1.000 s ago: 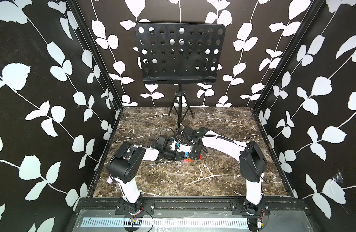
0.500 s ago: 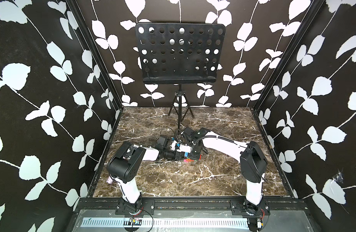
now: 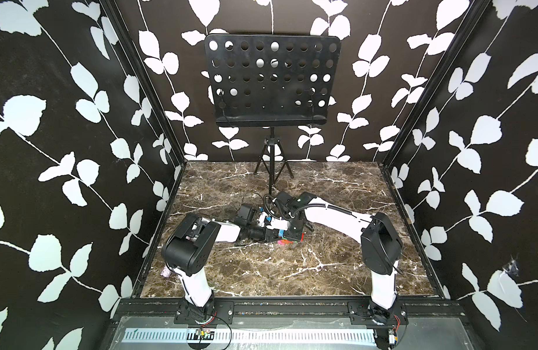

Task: Assemble the letter y with lego
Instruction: Assemble the lego brick with the lego brick.

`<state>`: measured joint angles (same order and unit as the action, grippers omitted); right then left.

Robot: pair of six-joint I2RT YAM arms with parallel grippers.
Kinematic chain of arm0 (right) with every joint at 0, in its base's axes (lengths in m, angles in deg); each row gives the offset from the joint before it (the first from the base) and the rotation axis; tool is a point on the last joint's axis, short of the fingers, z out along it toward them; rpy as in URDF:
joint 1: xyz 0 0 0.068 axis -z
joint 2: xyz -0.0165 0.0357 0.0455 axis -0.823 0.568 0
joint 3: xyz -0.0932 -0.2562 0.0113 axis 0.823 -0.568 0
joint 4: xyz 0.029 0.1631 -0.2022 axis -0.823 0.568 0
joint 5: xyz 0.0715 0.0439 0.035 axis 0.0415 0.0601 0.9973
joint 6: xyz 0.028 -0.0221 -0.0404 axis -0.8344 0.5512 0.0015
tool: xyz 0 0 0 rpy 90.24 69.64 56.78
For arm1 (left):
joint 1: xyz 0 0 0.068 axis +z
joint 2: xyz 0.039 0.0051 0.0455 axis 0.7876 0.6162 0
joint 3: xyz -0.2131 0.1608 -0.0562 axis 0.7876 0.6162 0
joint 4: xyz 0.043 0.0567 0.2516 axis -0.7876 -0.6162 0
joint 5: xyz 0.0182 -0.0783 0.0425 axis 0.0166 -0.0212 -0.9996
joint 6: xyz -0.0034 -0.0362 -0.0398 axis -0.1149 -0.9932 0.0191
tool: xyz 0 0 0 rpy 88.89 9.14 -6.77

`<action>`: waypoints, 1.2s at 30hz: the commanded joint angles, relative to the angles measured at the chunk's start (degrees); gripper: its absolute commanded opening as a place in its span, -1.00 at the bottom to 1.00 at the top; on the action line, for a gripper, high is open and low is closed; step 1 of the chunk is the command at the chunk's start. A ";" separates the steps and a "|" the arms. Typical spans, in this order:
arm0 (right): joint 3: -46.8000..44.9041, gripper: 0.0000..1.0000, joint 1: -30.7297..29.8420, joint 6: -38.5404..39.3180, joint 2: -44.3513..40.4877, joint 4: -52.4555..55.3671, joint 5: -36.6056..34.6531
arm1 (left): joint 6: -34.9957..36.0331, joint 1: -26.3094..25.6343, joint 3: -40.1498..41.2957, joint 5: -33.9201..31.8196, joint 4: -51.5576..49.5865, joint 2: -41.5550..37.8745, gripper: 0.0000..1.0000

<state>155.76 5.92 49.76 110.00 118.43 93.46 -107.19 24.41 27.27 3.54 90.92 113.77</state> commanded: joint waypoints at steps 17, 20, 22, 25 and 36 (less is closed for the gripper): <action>2.93 -0.43 -2.99 3.67 10.53 3.21 -1.26 | 0.56 -0.51 2.21 -10.63 -8.05 4.36 -0.20; 2.86 -0.43 -3.29 3.79 11.18 3.75 -1.59 | 0.62 -0.57 2.29 -10.66 -8.05 4.22 -0.20; 2.63 -0.43 -3.34 3.92 11.31 3.86 -1.69 | 0.64 -0.53 2.30 -10.67 -8.05 4.10 -0.20; 2.92 -0.43 -3.31 4.31 11.05 4.28 -2.05 | 0.62 -0.51 2.30 -10.64 -8.05 4.17 -0.20; 5.54 -0.43 -3.34 3.70 7.22 5.72 -3.01 | 0.46 -0.49 1.69 -9.91 -8.29 1.39 -0.12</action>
<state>162.51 5.44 51.13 114.11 124.66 91.86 -109.31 25.20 27.30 5.40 90.86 114.60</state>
